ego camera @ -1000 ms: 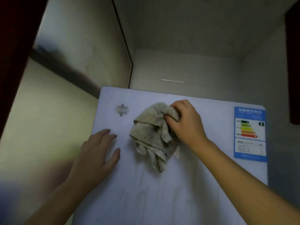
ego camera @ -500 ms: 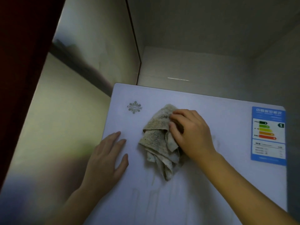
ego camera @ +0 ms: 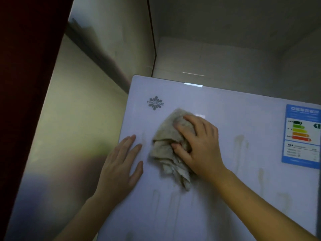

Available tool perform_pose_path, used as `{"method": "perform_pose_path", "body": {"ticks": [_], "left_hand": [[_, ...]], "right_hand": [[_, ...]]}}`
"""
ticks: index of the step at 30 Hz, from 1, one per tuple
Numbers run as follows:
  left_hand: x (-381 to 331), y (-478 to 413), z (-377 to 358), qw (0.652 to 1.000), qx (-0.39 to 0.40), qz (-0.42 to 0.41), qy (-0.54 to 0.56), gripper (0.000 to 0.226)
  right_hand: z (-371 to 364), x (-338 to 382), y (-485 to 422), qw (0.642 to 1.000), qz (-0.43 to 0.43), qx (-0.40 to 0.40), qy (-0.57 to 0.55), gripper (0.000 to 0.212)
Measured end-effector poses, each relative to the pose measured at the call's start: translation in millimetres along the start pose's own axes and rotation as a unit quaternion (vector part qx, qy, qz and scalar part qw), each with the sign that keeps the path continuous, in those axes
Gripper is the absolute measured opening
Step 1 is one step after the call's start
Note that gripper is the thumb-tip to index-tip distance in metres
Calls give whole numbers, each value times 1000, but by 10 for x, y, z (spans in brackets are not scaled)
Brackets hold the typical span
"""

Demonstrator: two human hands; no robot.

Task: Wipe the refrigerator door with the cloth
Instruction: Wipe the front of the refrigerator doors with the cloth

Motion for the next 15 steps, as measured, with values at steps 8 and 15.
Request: {"method": "perform_pose_path", "body": {"ticks": [8,15], "left_hand": [[56,282,21,1000,-22,0,-2,45],[57,401,60,1000,-14,-8,5,49]], "right_hand": [[-2,-85,-213,1000,1,-22,13,55],[-260,518,72,979,194,49,-22,52]]}}
Point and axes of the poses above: each hand's wrist, its own y-axis away from the middle knuckle, its own z-axis out of the back of the hand, x = y × z, the point moved 9 cm from there along -y, towards the middle knuckle, and after that the axes turned 8 degrees about -x, right-handed, at the moved point
